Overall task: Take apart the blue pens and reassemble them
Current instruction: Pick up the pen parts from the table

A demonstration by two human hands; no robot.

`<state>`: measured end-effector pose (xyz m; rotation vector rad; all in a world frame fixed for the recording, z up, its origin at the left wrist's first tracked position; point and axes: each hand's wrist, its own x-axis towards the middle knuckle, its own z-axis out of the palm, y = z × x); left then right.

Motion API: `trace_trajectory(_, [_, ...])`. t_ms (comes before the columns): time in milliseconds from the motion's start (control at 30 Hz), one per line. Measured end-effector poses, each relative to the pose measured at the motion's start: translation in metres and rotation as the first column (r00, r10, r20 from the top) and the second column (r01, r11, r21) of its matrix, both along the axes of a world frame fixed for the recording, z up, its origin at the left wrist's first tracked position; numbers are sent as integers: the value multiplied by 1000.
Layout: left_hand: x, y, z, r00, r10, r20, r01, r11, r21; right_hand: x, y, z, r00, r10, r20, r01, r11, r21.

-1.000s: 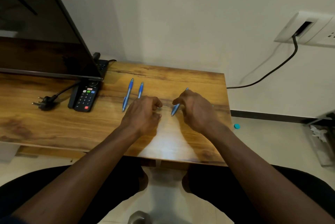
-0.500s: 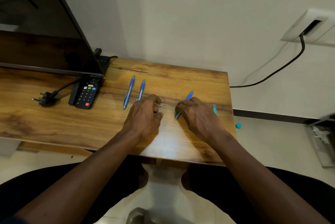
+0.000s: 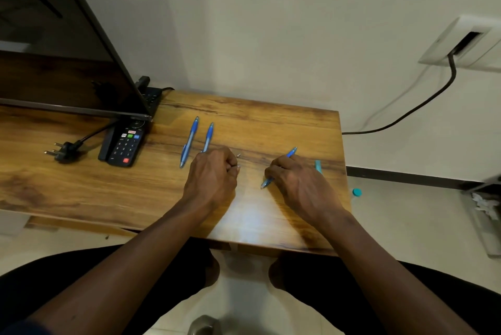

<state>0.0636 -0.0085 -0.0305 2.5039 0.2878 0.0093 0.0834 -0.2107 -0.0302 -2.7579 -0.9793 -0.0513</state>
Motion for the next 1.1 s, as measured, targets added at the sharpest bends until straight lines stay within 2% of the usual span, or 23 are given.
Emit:
trace_trajectory(233, [0,2,-2,1000,-12,-6,12,1000,14,-2,1,2,1000,-24,5,24,998,51])
trace_trajectory(367, [3,3,-1,1000,-21,-18,21,1000,-12,-5,2,8,985,-152,-81,169,950,262])
trace_trajectory(467, [9,-1,3,1000,-13,17,14,998,-58,-4,5,18,957,-268,-113,289,837,464])
trace_trajectory(567, [15,-5,7,995,80,54,-68,979,-194,2,5,29,892,-360,-275,449,624,640])
trace_trajectory(667, [17,-3,7,990,129,62,-104,946,-308,9,1,34,818,-334,-468,573,400,715])
trace_trajectory(767, [16,-1,4,993,88,75,-68,970,-235,13,-2,33,790,-309,-530,610,312,728])
trace_trajectory(867, [14,-2,3,994,52,99,-38,989,-140,13,-3,32,775,-281,-566,630,283,723])
trace_trajectory(1100, [17,-6,0,995,29,96,-28,1000,-8,9,-5,27,775,-262,-576,633,320,705])
